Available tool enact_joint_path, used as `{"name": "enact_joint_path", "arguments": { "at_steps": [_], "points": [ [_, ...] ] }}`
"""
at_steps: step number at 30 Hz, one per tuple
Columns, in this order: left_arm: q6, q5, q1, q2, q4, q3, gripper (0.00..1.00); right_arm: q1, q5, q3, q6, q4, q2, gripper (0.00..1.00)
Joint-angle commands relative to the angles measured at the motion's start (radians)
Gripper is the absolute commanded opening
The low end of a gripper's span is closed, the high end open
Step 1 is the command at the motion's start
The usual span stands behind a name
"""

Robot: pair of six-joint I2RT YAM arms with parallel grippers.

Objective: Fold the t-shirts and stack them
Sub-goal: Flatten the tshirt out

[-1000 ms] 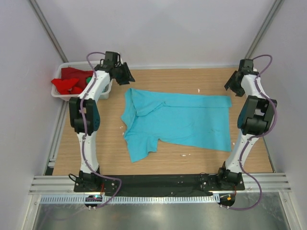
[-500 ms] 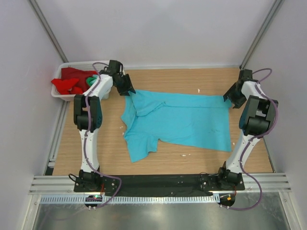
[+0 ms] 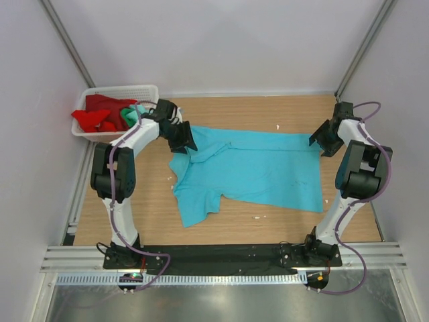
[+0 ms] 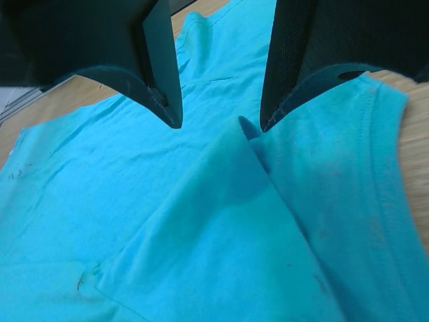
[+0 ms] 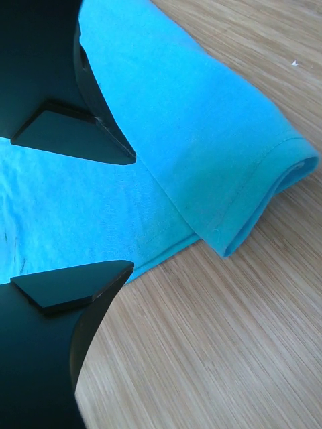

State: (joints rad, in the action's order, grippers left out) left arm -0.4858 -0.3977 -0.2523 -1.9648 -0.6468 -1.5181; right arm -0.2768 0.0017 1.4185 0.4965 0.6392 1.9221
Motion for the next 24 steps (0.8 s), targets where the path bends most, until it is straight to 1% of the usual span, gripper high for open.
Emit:
{"name": "enact_joint_path", "arguments": {
  "at_steps": [1,5,12,17,21,24],
  "points": [
    [0.041,-0.061,-0.028,0.003,0.073,0.013,0.51,-0.001,-0.031,-0.009,-0.012,-0.023,-0.064,0.65],
    [0.049,-0.029,-0.044,-0.005,0.056,0.012,0.49,-0.001,-0.028,0.005,-0.024,-0.013,-0.072,0.65],
    [0.087,0.022,-0.050,-0.002,0.023,0.013,0.52,-0.001,-0.040,-0.001,-0.022,-0.024,-0.072,0.65],
    [0.118,0.072,-0.054,0.040,0.015,0.047,0.54,-0.001,-0.043,-0.010,-0.024,-0.023,-0.075,0.64],
    [0.116,0.043,-0.054,0.043,0.038,0.079,0.56,-0.001,-0.043,-0.012,-0.026,-0.023,-0.078,0.65],
    [0.116,0.002,-0.054,0.029,0.067,0.088,0.54,-0.001,-0.045,-0.013,-0.029,-0.024,-0.078,0.64]
  ]
}}
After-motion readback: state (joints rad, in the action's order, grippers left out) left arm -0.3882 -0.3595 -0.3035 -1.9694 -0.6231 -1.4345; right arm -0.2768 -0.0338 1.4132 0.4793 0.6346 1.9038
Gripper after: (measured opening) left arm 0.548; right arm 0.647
